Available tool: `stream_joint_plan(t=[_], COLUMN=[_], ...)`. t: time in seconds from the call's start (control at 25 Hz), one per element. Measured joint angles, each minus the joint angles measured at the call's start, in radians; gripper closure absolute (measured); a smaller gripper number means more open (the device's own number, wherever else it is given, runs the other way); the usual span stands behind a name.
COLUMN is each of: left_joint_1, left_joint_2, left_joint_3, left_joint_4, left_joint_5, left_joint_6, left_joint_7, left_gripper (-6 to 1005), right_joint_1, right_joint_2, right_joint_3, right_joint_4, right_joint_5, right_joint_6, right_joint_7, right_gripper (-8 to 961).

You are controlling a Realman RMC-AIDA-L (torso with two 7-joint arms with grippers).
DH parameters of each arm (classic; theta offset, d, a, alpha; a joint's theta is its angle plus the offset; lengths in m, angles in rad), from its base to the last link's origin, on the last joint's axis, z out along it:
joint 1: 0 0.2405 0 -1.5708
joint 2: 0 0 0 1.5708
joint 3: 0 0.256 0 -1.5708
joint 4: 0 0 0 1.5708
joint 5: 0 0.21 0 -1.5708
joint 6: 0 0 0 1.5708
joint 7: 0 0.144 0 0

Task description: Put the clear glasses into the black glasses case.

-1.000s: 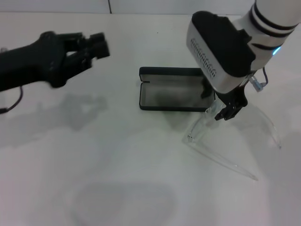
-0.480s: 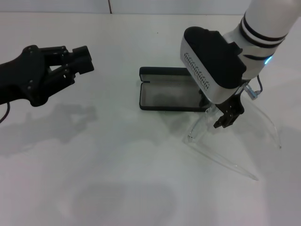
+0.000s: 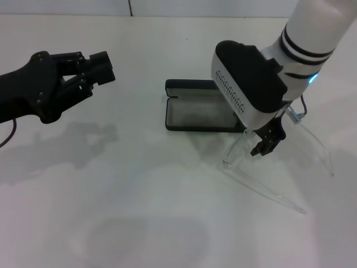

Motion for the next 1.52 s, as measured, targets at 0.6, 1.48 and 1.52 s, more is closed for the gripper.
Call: stream_joint_plan(t=[0.6,1.48,1.52], left_joint_1=[0.004,-0.007,-0.009], left_joint_2=[-0.006,-0.006,-0.006], left_joint_3=[-0.041,-0.063,-0.063], left_joint_4=[-0.013,-0.005,-0.007], left_joint_5=[-0.006,-0.021,-0.027], left_joint_6=[0.004,0.061,0.065], left_joint_7=[-0.004,-0.009,-0.009], left_gripper=[811,823,823], right_joint_1=[-0.007,-0.348,-0.381], right_joint_2=[0.0,-0.001,-0.001], right_joint_3=[-0.031,0.094,0.115], right_joint_4=[0.015,-0.498,-0.538], right_joint_5=[0.013,-0.03,-0.015], right_joint_6=[0.006,-0.047,-0.041], right_joint_7=[0.042,0.138,0.138], right_gripper=[615,834,834])
